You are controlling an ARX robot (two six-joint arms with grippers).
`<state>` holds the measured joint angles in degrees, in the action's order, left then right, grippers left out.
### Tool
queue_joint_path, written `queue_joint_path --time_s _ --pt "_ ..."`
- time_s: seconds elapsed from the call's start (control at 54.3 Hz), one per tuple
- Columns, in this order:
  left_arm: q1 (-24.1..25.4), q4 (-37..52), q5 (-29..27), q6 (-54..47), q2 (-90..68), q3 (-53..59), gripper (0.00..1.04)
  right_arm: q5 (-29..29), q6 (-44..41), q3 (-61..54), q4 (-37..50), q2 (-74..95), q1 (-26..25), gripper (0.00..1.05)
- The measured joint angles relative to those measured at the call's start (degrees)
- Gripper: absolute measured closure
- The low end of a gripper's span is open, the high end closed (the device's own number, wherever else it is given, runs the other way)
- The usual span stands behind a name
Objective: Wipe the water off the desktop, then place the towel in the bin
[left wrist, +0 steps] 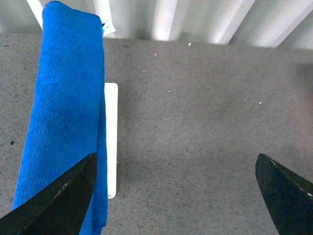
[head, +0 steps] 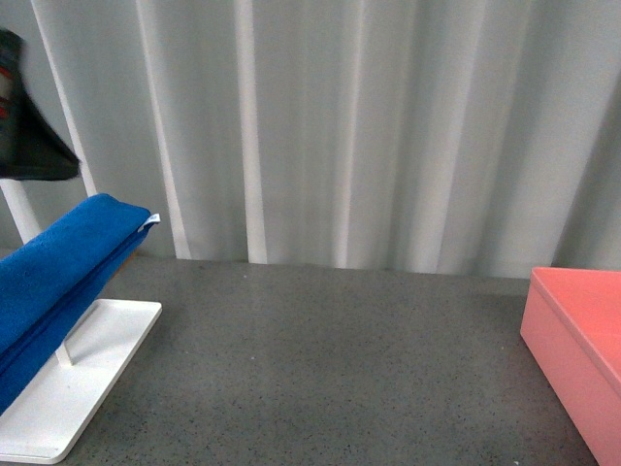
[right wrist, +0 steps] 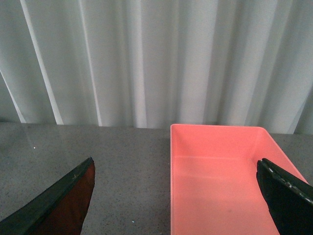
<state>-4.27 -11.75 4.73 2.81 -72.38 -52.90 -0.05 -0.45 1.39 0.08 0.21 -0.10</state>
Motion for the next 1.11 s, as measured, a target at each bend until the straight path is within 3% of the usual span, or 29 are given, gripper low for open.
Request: queue_joint_path --time_s 0.405,0.516,0.645,1.106 --pt "1.0 -12.0 -1.2 -4.2 -29.7 -25.5 0.07 0.0 0.0 0.0 0.0 0.0 0.0 0.07" --pt "2.4 -12.2 -5.8 -3.3 -36.3 -31.5 0.07 0.0 0.0 0.0 0.0 0.0 0.0 0.07" --pt "3.2 -5.7 -12.5 -3.2 -40.3 -33.0 0.07 0.0 0.0 0.0 0.0 0.0 0.0 0.07" --pt "5.6 -4.3 -15.1 -6.5 -46.0 -35.4 0.07 0.0 0.0 0.0 0.0 0.0 0.0 0.07"
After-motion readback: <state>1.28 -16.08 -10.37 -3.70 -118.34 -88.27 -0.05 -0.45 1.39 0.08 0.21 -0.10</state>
